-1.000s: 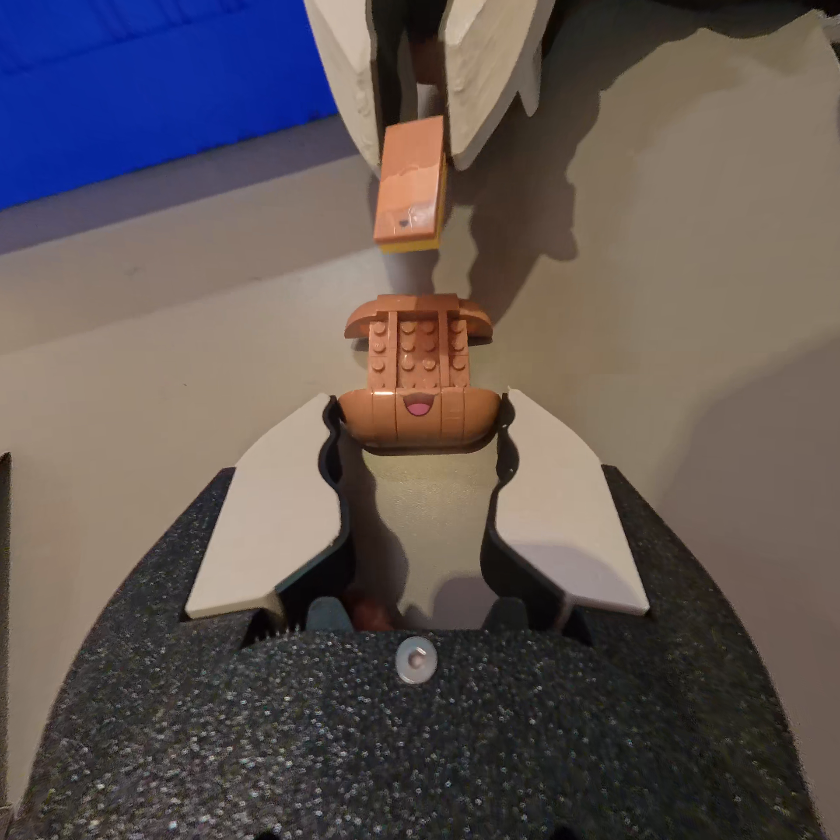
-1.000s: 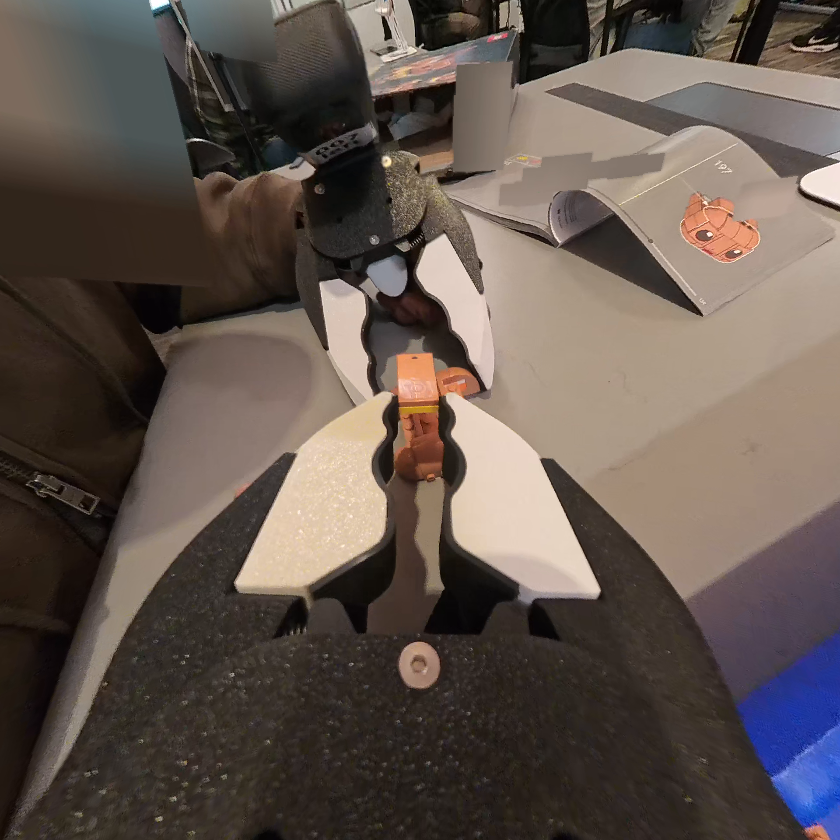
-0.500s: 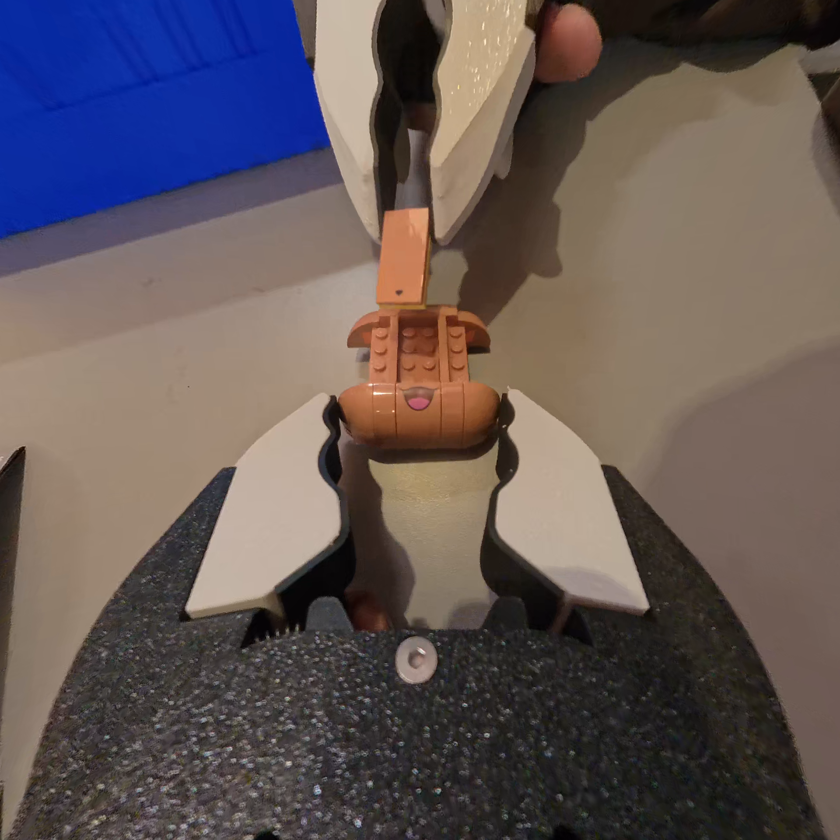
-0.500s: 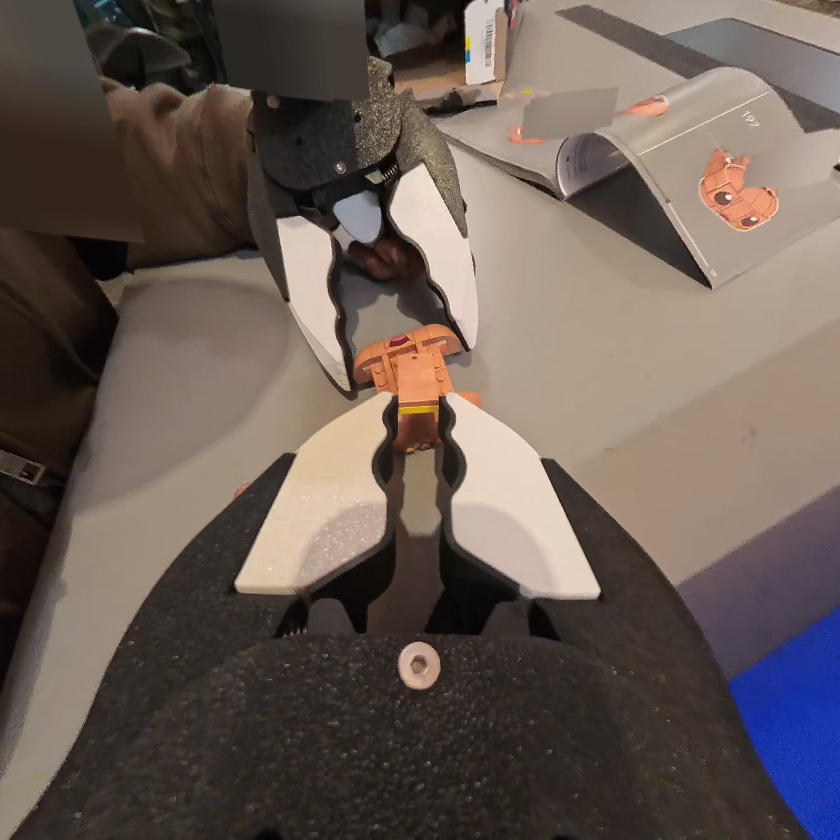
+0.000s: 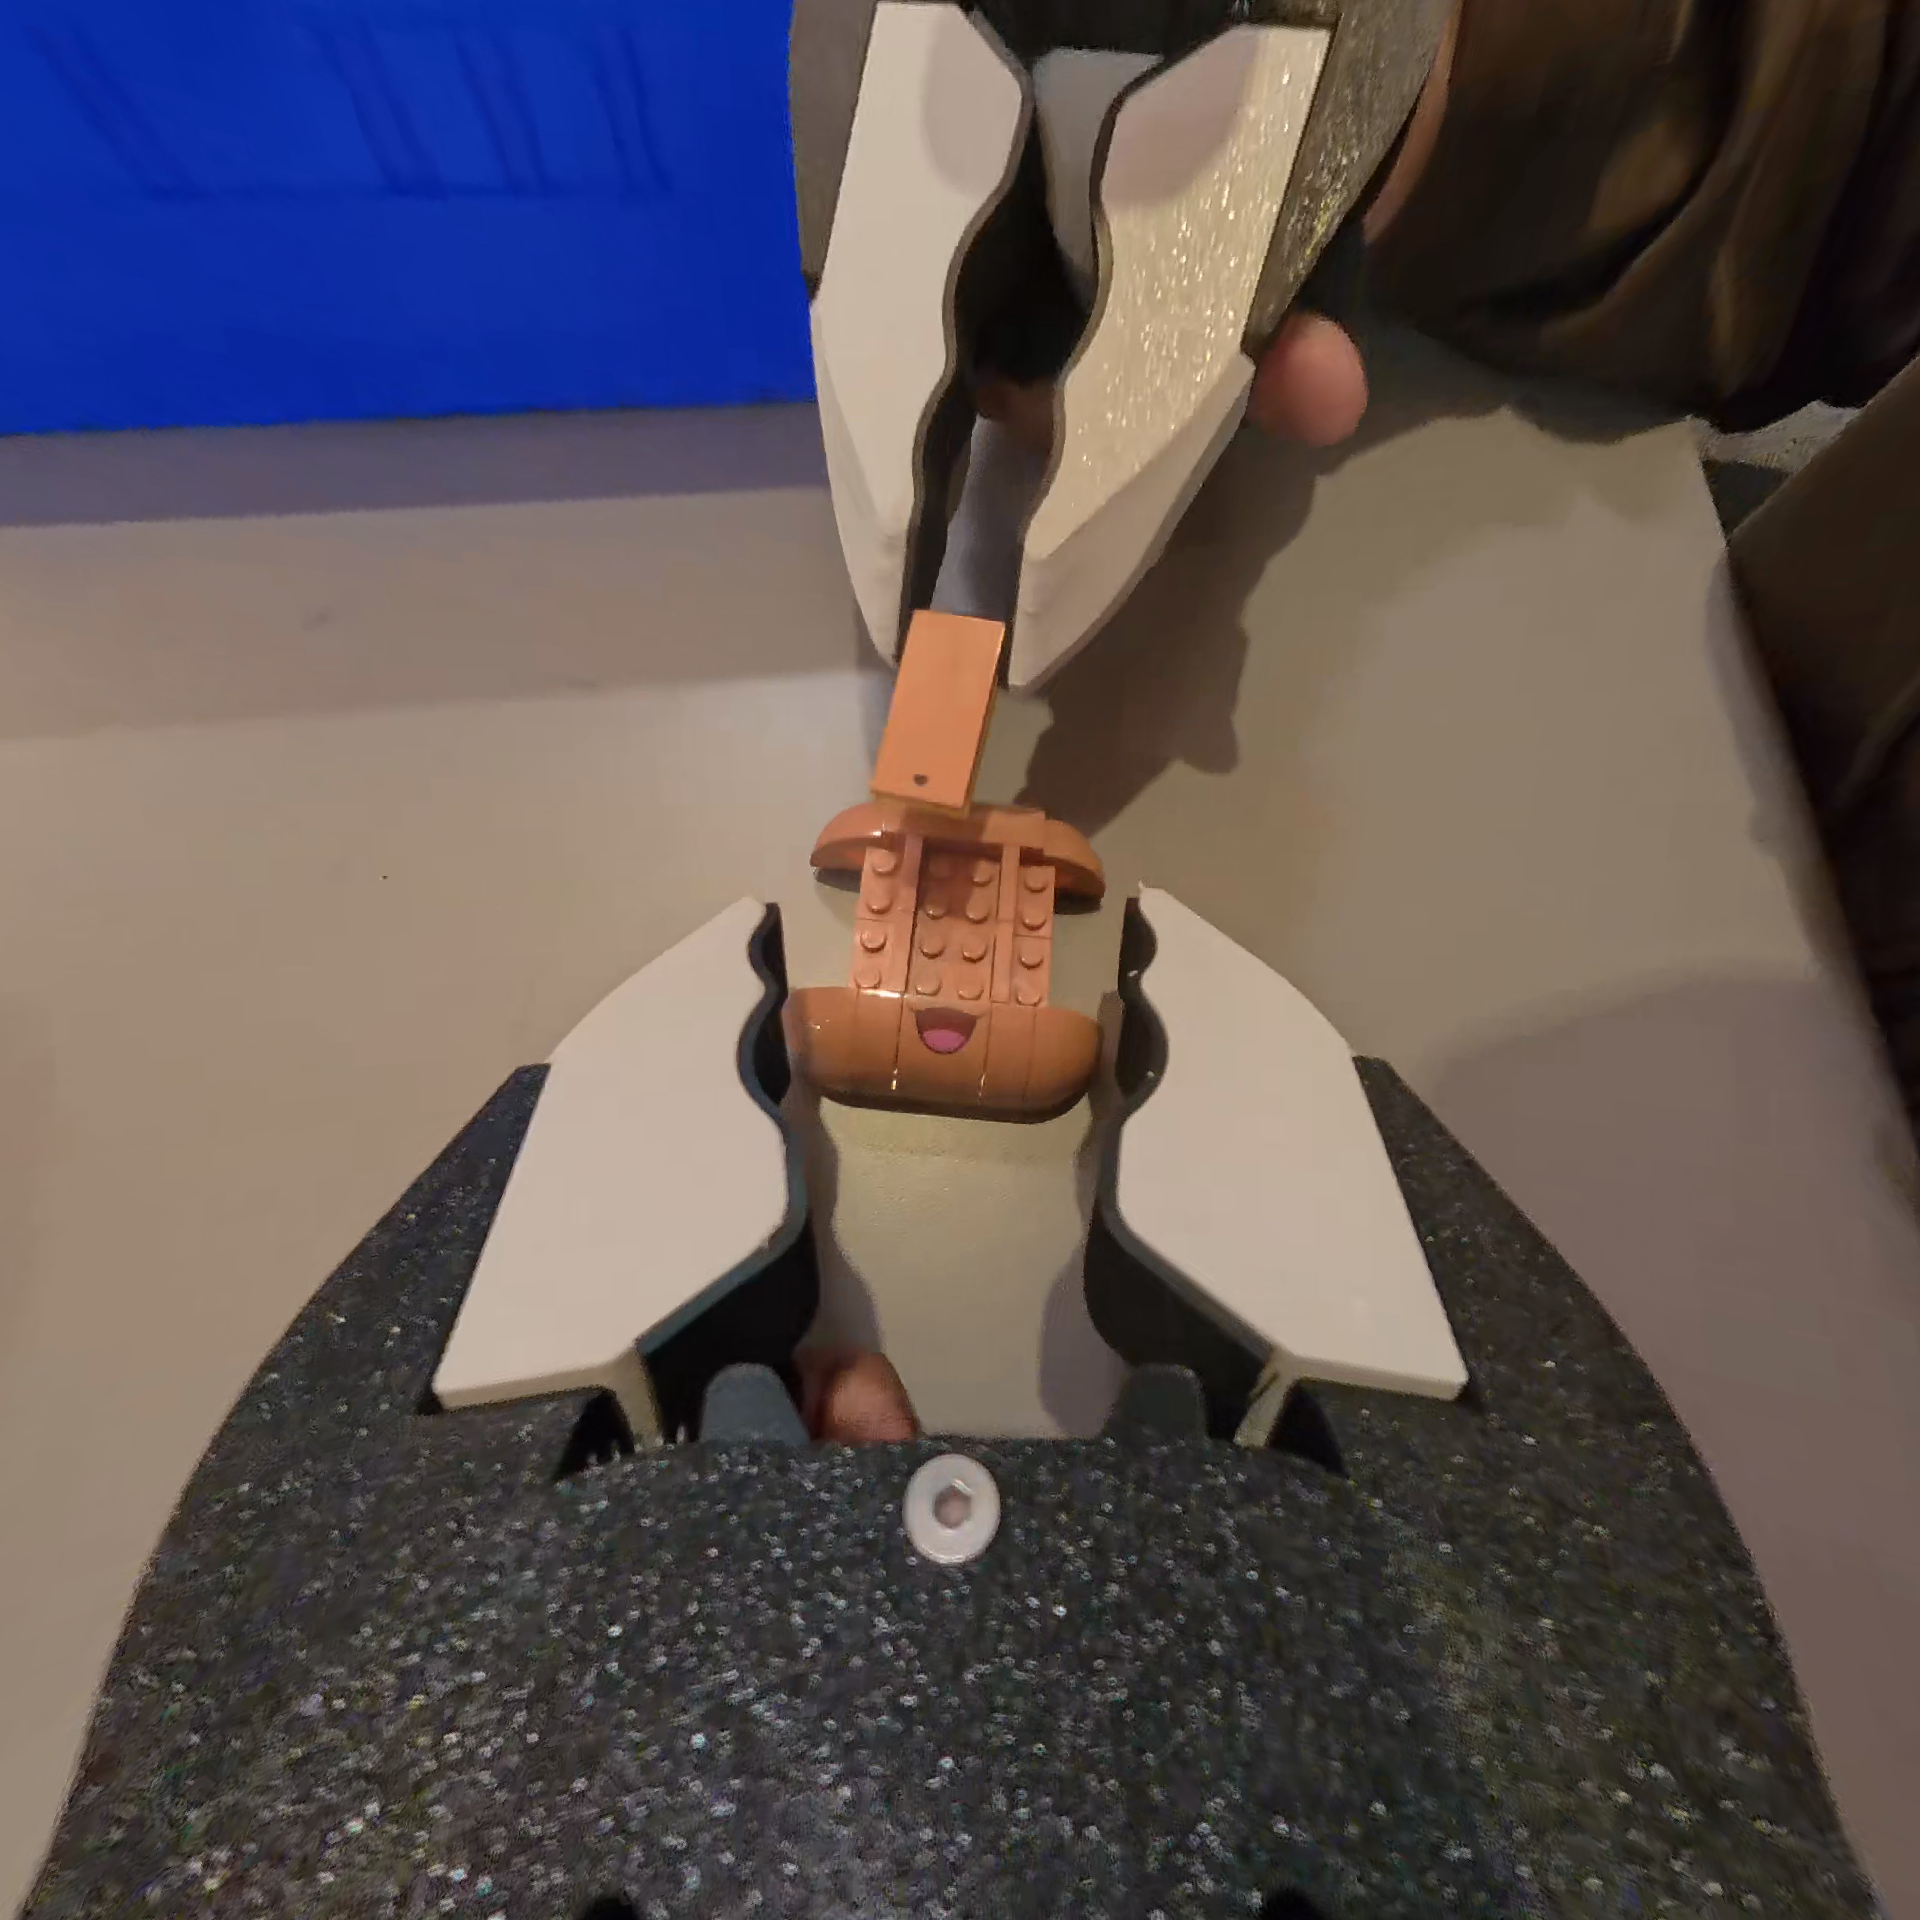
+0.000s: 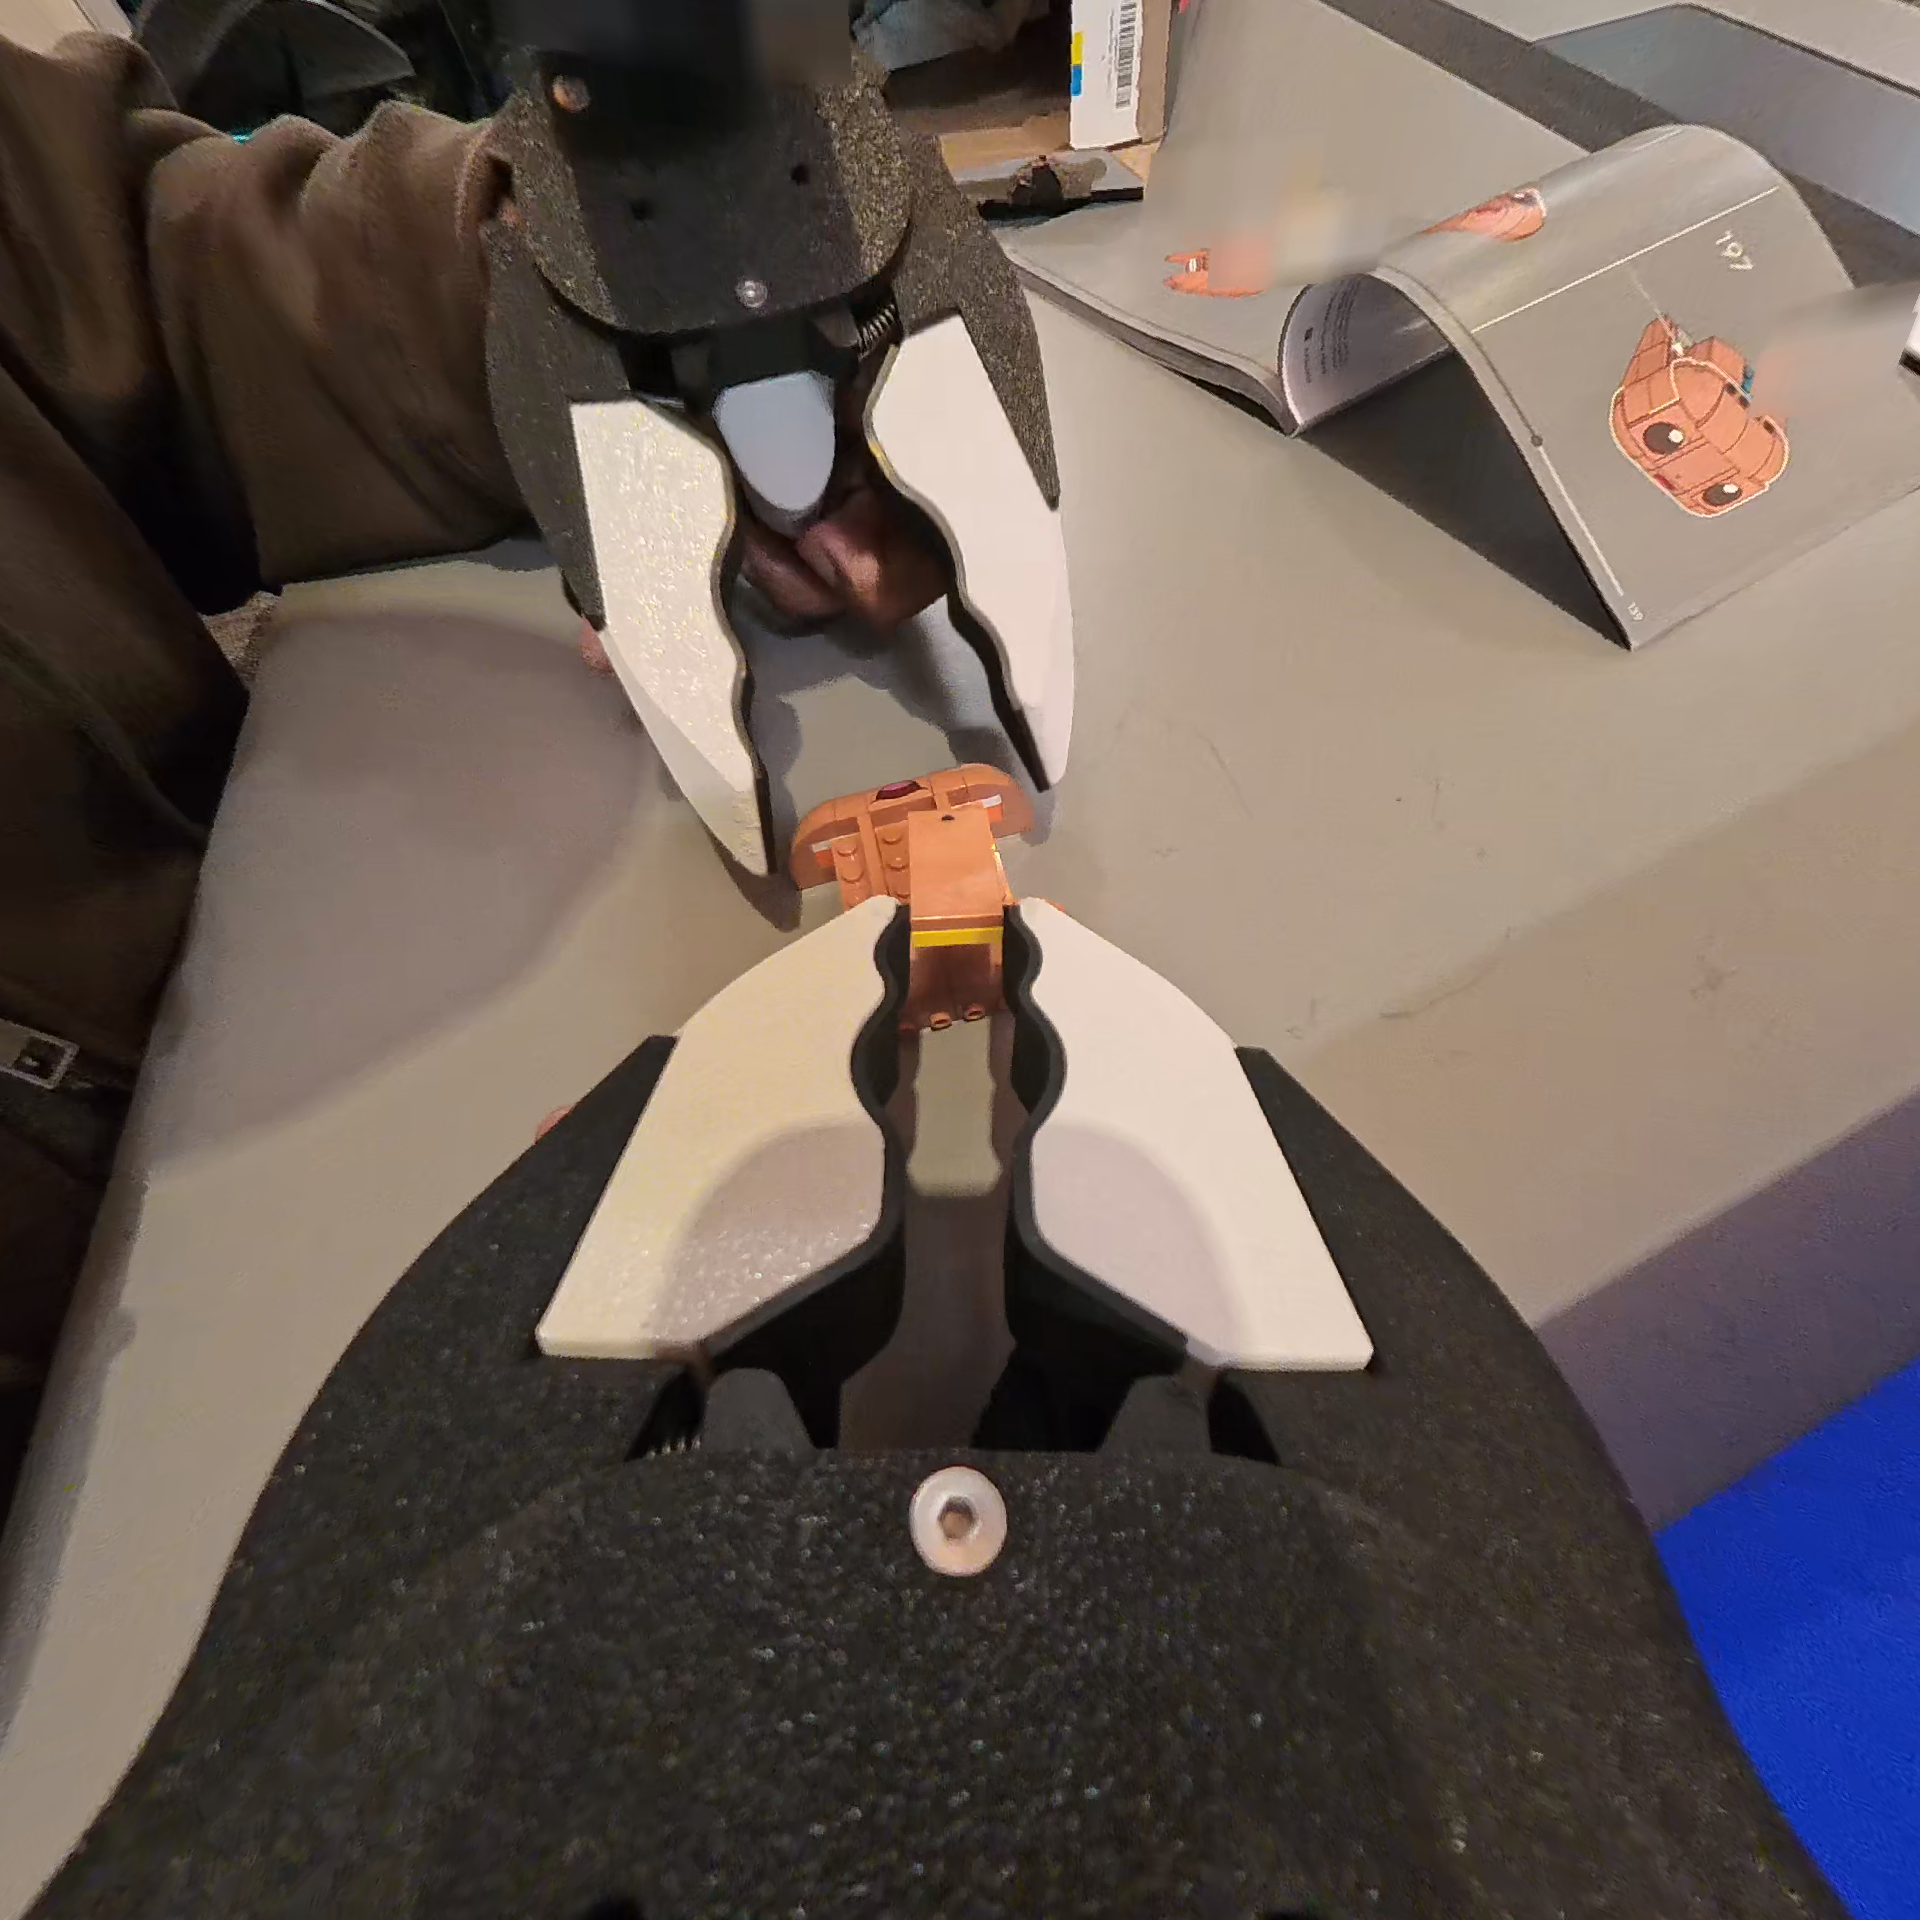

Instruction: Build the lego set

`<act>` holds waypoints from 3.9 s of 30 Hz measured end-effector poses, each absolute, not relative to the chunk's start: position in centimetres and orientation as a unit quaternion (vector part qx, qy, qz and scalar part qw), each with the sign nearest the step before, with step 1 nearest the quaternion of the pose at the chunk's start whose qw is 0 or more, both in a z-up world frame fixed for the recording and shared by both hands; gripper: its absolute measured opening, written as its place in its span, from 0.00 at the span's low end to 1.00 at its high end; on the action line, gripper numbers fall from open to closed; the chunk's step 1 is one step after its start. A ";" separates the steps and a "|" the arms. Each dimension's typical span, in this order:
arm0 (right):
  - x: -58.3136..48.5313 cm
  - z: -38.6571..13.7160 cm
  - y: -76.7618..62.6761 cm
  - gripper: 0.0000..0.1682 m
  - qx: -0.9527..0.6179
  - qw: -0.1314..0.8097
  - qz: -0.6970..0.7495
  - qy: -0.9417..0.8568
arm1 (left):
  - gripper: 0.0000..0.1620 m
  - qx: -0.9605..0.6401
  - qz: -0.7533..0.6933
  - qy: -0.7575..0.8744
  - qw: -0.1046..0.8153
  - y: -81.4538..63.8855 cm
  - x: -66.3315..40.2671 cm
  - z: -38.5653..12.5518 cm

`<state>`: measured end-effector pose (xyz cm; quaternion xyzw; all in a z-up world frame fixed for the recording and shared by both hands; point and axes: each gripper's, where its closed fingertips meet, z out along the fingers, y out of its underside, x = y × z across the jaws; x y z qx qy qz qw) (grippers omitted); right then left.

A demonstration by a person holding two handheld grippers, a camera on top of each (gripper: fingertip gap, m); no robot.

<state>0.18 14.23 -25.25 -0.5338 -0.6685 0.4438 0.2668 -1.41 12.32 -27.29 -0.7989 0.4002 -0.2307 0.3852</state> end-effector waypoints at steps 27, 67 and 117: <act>0.7 -25.9 13.5 0.10 -0.518 0.176 0.333 -0.768 | 0.26 -0.796 -0.178 0.456 0.356 12.2 -0.5 -29.4; -0.8 -26.7 12.1 0.10 -0.494 0.146 0.288 -0.807 | 0.25 -0.788 -0.183 0.442 0.387 12.3 -0.4 -28.4; -3.1 -23.9 11.8 0.46 -0.537 0.267 0.498 -0.627 | 0.26 -0.761 -0.245 0.353 0.485 12.9 -3.3 -22.3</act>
